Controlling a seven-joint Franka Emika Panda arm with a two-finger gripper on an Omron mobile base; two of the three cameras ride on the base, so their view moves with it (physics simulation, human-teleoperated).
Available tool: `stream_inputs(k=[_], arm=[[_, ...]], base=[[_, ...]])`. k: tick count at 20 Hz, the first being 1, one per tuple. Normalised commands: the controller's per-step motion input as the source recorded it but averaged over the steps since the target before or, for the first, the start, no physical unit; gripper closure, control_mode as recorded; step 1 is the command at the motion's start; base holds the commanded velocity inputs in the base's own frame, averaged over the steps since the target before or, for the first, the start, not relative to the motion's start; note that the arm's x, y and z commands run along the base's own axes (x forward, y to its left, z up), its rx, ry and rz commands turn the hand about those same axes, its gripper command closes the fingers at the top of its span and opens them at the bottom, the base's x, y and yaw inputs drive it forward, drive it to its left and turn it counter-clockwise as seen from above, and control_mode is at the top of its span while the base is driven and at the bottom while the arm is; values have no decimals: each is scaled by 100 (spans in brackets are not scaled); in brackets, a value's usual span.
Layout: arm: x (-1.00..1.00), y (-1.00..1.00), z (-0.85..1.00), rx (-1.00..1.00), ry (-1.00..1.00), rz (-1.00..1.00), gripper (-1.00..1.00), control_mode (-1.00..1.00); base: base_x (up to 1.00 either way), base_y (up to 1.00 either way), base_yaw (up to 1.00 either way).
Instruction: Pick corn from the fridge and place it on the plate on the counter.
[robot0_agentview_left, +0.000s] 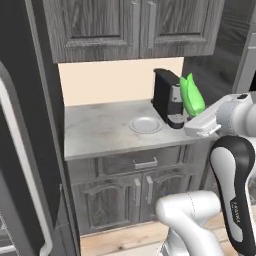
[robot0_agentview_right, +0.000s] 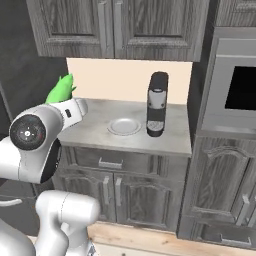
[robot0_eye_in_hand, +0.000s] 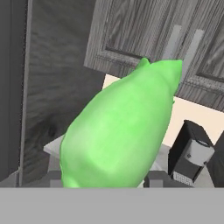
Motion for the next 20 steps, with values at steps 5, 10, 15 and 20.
stream_inputs(k=[5, 10, 15, 20], arm=[[0, 0, 0, 0, 0, 0, 100, 100], [0, 0, 0, 0, 0, 0, 100, 100], [0, 0, 0, 0, 0, 0, 100, 100], [0, 0, 0, 0, 0, 0, 100, 100]], base=[[41, -27, 0], [40, -27, 0], [42, -22, 0], [40, -18, 0]])
